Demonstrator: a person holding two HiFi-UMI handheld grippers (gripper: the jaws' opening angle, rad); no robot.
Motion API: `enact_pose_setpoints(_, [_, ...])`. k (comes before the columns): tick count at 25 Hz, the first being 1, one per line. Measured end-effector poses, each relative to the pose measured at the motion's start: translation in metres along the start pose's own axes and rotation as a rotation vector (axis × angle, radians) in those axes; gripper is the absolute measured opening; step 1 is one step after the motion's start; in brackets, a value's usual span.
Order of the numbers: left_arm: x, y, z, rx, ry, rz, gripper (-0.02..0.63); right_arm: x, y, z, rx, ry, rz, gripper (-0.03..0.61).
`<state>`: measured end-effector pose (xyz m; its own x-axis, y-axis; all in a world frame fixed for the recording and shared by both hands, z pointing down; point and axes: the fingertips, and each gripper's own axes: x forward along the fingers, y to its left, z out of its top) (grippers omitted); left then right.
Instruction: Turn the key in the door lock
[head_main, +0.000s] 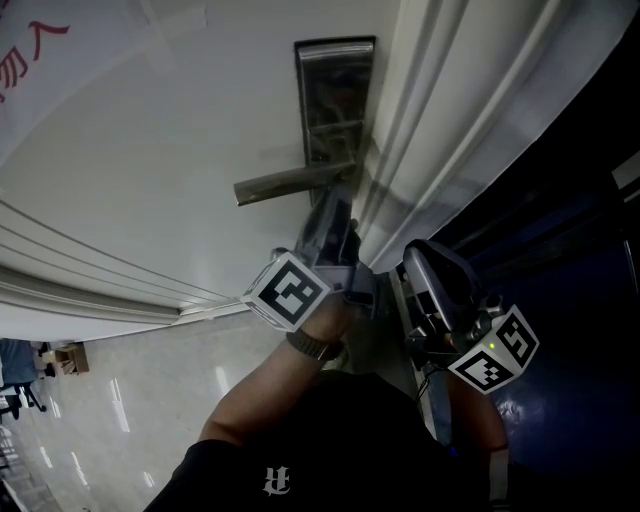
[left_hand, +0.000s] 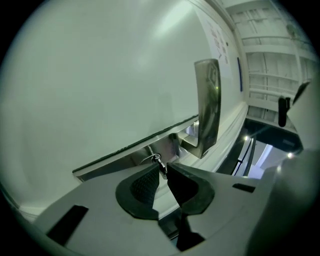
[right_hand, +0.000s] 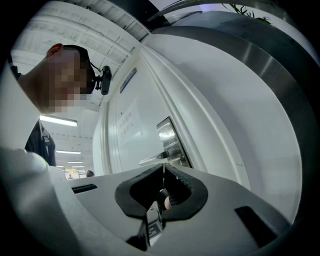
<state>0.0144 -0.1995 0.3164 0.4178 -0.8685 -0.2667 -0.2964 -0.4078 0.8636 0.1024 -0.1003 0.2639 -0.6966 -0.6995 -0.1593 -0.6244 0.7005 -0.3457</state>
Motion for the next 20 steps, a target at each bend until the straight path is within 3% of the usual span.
enact_pose_setpoints(8, [0.001,-0.006,-0.001,0.406,0.068,0.103,0.048,0.0,0.0,0.0,0.005,-0.005,0.005,0.017])
enact_pose_setpoints(20, [0.003,-0.015,-0.006,1.079,0.168,0.217,0.048,-0.002,-0.001,0.001,0.011,-0.016,0.011,0.017])
